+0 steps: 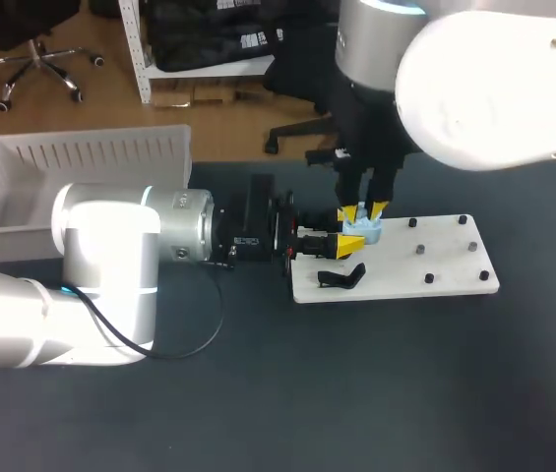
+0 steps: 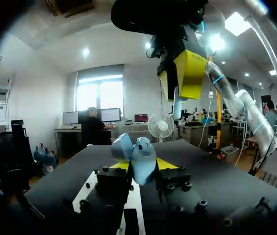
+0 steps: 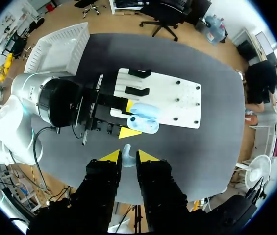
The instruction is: Pick up each earbud case from the left stands, insert the matching earbuds, close the lid, and place the case in the box.
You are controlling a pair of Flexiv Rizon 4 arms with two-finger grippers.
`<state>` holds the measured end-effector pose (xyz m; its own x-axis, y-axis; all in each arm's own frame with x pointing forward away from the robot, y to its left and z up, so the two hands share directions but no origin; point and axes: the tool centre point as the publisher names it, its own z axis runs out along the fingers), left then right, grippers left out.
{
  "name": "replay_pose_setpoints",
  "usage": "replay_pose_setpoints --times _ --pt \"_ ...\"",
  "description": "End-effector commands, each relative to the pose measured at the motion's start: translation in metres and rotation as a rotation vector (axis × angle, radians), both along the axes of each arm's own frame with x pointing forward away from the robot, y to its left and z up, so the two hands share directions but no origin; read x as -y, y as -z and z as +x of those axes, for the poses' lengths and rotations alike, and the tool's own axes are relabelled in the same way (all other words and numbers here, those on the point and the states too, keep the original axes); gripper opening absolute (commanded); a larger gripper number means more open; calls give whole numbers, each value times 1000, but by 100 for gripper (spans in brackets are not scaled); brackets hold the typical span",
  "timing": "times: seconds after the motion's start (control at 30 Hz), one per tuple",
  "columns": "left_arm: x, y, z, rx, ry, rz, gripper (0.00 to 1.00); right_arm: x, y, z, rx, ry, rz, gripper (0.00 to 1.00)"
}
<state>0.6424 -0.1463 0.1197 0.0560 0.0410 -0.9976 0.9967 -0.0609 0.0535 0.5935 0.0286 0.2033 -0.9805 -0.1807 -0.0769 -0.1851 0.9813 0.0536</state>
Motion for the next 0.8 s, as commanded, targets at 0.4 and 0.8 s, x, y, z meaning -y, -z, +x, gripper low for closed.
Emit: replay_pose_setpoints --times 0.4,0.8 --pt "0 1 -1 3 -4 -4 0 3 2 10 -17 -18 17 0" --pt "0 1 -1 3 -4 -4 0 2 9 16 -10 -144 -42 0"
